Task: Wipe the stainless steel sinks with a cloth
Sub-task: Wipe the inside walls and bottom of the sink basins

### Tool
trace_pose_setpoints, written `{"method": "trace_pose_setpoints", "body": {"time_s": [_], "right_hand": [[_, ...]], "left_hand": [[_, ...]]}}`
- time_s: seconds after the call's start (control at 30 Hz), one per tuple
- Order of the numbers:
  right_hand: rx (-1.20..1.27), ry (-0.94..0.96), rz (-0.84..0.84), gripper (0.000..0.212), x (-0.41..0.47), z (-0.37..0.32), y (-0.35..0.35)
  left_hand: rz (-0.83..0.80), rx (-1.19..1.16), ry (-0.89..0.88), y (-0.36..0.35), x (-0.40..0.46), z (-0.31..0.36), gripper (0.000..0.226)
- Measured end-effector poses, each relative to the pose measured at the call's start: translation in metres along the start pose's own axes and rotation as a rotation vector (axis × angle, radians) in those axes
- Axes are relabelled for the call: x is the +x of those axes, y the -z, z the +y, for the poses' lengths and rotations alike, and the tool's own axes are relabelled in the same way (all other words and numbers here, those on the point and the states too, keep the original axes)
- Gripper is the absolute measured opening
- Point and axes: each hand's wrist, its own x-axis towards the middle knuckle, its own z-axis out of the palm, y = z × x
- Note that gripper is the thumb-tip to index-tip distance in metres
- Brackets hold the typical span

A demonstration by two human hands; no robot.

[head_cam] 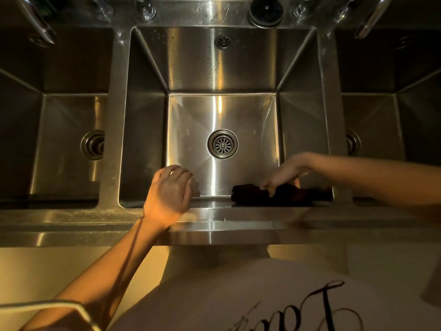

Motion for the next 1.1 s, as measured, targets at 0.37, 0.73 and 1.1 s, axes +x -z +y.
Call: {"method": "trace_pose_setpoints", "body": {"time_s": [0.37,0.73,1.1], "right_hand": [[-0.051,0.186,0.067,0.045,-0.055,0.002,-0.014],[-0.253,0.135,0.106,0.049,0.096,-0.082,0.011],[-0.214,0.304,0.09,0.049,0.083,-0.117,0.01]], "left_hand": [[0.022,0.024,0.055,0.006,-0.003,-0.004,0.042],[0.094,0.028,0.034,0.021,-0.017,-0.037,0.042],[0.095,-0.009,0.072,0.018,-0.015,-0.042,0.039]]}}
